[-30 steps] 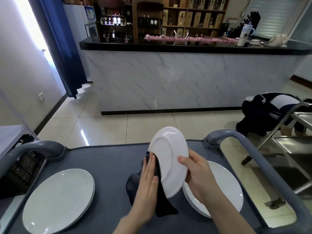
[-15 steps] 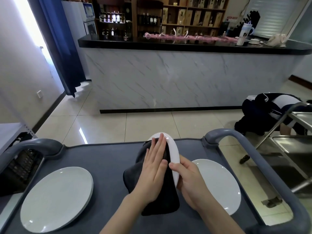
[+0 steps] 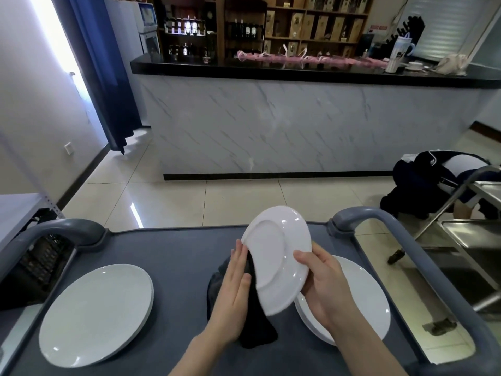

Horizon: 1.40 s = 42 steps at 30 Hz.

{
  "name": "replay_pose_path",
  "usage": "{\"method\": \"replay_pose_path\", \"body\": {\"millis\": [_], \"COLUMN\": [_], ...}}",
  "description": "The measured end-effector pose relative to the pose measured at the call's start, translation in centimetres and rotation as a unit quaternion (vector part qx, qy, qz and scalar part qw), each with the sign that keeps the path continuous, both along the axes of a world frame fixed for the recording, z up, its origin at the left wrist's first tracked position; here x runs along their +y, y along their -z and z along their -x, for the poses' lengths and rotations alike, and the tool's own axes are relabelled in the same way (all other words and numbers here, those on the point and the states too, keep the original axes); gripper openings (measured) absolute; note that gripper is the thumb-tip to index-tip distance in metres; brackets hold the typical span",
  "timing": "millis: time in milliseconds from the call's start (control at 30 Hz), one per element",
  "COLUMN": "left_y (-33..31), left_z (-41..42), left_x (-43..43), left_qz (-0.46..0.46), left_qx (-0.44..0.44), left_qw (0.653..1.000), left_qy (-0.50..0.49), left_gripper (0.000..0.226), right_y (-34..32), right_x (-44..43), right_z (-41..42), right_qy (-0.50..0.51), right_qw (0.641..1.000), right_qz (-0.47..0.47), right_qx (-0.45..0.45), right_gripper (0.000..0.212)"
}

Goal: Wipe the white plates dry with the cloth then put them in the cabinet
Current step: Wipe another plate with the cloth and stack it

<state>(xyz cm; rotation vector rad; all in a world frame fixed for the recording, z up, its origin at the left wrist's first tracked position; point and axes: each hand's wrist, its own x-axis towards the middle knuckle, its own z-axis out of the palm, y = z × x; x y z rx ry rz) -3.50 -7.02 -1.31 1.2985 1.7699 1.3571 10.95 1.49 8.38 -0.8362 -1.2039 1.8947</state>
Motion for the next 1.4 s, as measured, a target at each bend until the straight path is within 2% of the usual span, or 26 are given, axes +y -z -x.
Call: {"method": "replay_pose_path", "body": {"millis": [233, 400, 633, 700, 767, 800, 833, 867, 900, 967, 1033, 1067, 1133, 1233, 1267, 1333, 1400], "left_y": [-1.7, -2.7, 0.1, 1.8, 3.6, 4.2, 4.3, 3.8, 2.7, -0.1, -2.5, -3.4, -4.5, -4.3, -3.9, -3.0, -2.3], "left_z": [-3.2, -1.5, 3.2, 3.8, 3.7, 3.5, 3.4, 3.3, 3.3, 3.7, 4.6, 5.0, 5.3, 5.6, 5.9, 6.7, 7.7], "left_x": [-0.1, 1.4, 1.8, 0.8, -0.4, -1.0, -1.5, -1.9, -2.4, -3.0, -3.8, -4.4, -5.5, -6.6, -7.1, -7.9, -8.9], "left_qz": [-0.026, -0.023, 0.073, 0.128, 0.190, 0.203, 0.191, 0.167, 0.131, 0.047, -0.016, -0.033, -0.036, -0.027, -0.033, -0.040, -0.040], "left_qx": [0.089, 0.057, -0.014, 0.019, 0.105, 0.129, 0.115, 0.060, -0.030, -0.230, -0.371, -0.396, -0.400, -0.389, -0.383, -0.369, -0.359], "left_qw": [0.995, 0.998, 0.997, 0.991, 0.972, 0.967, 0.973, 0.984, 0.987, 0.956, 0.913, 0.904, 0.901, 0.899, 0.897, 0.898, 0.898], "left_qy": [0.034, 0.032, 0.004, 0.031, 0.085, 0.088, 0.051, -0.011, -0.083, -0.173, -0.168, -0.158, -0.161, -0.201, -0.218, -0.236, -0.252], "left_gripper": [0.061, 0.058, 0.049, 0.046, 0.045, 0.045, 0.043, 0.038, 0.032, 0.022, 0.029, 0.038, 0.048, 0.056, 0.055, 0.053, 0.056], "right_y": [2.0, 2.9, 2.5, 2.1, 1.9, 1.7, 1.6, 1.5, 1.4, 1.3, 1.4, 1.5, 2.4, 4.1, 4.6, 5.4, 5.8], "right_x": [-0.5, -1.6, -2.3, -2.2, -2.3, -2.3, -2.4, -2.5, -2.5, -3.0, -3.6, -4.0, -4.4, -4.9, -5.0, -5.2, -5.4], "right_z": [1.1, 1.2, 0.0, 0.0, 0.1, 0.1, 0.1, 0.2, 0.3, 0.7, 1.6, 2.2, 3.3, 4.7, 5.2, 6.2, 7.1], "right_qy": [-0.034, -0.092, -0.124, -0.115, -0.107, -0.105, -0.105, -0.112, -0.125, -0.161, -0.185, -0.194, -0.201, -0.195, -0.206, -0.231, -0.264], "right_qw": [0.999, 0.994, 0.966, 0.955, 0.941, 0.930, 0.914, 0.896, 0.877, 0.849, 0.816, 0.795, 0.735, 0.607, 0.578, 0.557, 0.563], "right_qz": [0.021, -0.034, -0.190, -0.236, -0.276, -0.304, -0.338, -0.372, -0.400, -0.435, -0.480, -0.510, -0.596, -0.728, -0.748, -0.762, -0.747], "right_qx": [-0.001, -0.051, -0.122, -0.140, -0.163, -0.177, -0.196, -0.217, -0.235, -0.253, -0.262, -0.265, -0.255, -0.254, -0.254, -0.236, -0.234], "right_gripper": [0.034, 0.036, 0.035, 0.038, 0.043, 0.045, 0.048, 0.052, 0.054, 0.057, 0.062, 0.065, 0.068, 0.073, 0.072, 0.067, 0.066]}}
